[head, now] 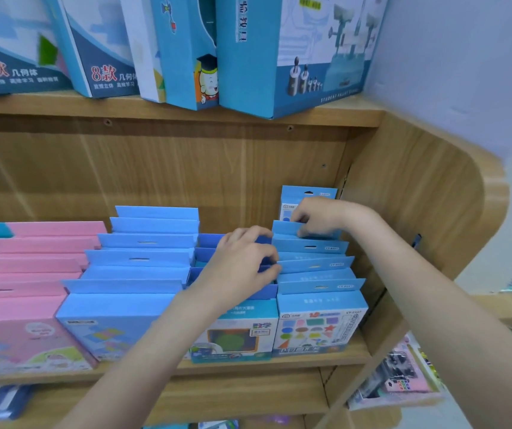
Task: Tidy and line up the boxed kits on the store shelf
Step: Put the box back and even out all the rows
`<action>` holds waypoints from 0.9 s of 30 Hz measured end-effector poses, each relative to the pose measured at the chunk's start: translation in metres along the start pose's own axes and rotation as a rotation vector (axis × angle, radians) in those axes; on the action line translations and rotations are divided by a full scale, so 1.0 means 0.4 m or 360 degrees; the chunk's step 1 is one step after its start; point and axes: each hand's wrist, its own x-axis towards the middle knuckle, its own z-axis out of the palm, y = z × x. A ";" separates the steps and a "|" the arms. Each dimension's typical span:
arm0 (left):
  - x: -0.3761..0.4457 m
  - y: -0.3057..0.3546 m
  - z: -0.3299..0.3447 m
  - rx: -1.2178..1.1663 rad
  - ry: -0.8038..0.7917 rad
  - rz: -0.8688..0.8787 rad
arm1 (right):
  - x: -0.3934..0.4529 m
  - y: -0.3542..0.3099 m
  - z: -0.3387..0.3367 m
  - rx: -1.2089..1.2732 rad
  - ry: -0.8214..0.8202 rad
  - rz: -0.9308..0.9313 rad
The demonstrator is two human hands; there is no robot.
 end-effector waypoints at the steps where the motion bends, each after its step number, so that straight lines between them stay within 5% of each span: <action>1: 0.000 -0.001 0.001 -0.0001 -0.0001 -0.0006 | -0.003 -0.003 0.000 0.0009 -0.0032 -0.0014; 6: -0.001 -0.006 -0.002 -0.0070 -0.0015 -0.0013 | -0.016 0.005 -0.032 0.0423 0.0010 0.0071; 11: 0.011 -0.010 -0.023 -0.0085 -0.0044 -0.0014 | 0.043 0.046 -0.038 0.0454 0.0743 0.0282; 17: 0.014 -0.025 -0.024 -0.0008 -0.0209 -0.0075 | 0.111 0.077 -0.005 0.0015 0.0376 0.0430; 27: 0.011 -0.036 -0.016 -0.0090 -0.0144 -0.0049 | 0.069 0.029 -0.017 -0.0002 0.0002 0.0093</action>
